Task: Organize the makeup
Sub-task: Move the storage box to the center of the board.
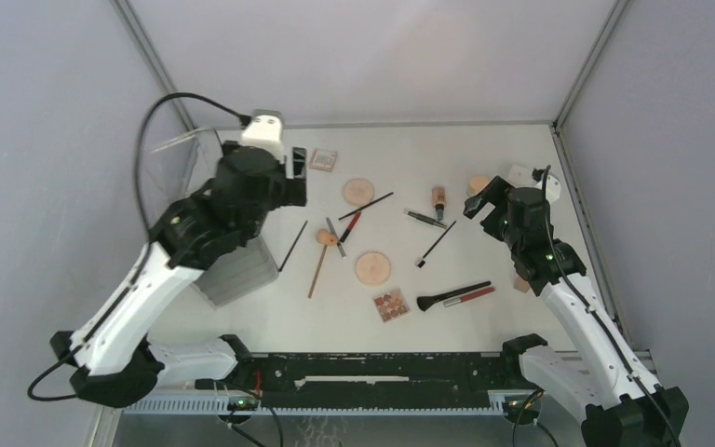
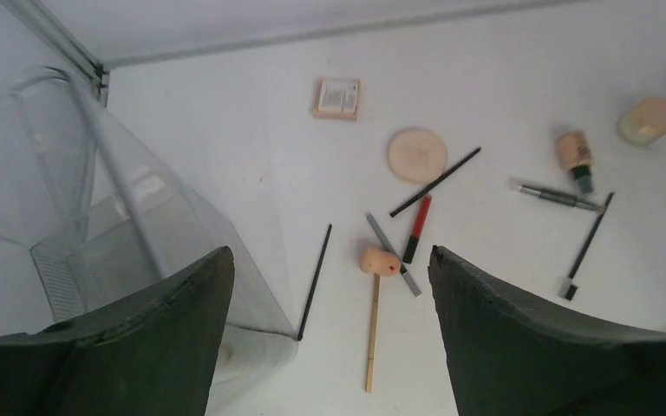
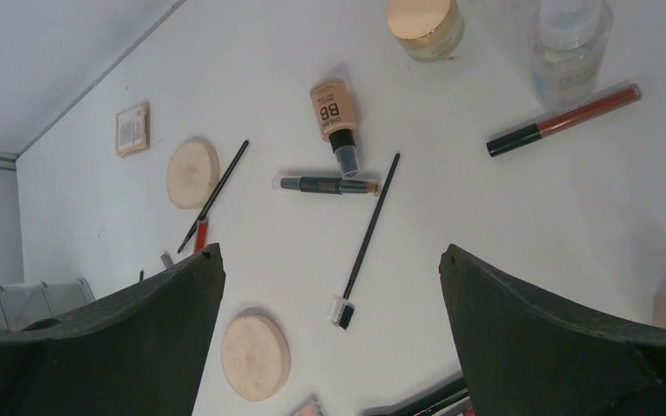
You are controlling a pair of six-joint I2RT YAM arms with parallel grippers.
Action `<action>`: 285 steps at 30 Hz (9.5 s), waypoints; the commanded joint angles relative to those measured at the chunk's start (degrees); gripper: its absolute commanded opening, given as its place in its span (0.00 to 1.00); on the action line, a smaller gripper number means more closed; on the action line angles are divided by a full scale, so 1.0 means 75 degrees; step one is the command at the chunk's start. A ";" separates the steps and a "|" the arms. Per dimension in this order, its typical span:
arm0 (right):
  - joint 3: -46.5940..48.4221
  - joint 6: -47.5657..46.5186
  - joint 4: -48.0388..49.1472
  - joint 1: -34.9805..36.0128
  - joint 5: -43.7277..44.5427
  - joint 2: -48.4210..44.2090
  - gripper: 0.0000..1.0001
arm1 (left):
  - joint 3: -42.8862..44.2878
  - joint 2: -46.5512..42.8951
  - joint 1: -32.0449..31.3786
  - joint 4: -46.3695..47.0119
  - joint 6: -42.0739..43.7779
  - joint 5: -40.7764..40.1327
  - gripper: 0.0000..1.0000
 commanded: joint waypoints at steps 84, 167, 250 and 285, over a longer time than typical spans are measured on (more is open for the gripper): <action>0.0147 -0.0577 -0.0074 -0.0190 -0.0176 -0.0339 0.99 | 0.3781 0.2575 0.3218 0.1103 0.0747 0.4305 0.62; 0.0033 -0.0591 0.0374 -0.0225 -0.0682 0.0148 0.98 | -0.0089 0.0634 0.3821 0.0063 0.2789 0.2834 0.11; 0.0377 -0.0849 0.0803 -0.0249 -0.1391 0.1289 0.97 | 0.4415 0.4613 0.8952 0.0508 0.1216 0.6070 0.58; 0.0378 -0.0747 0.0678 -0.0004 -0.1551 0.1578 0.97 | -0.1369 -0.0570 0.8760 0.0842 0.0609 0.4990 0.23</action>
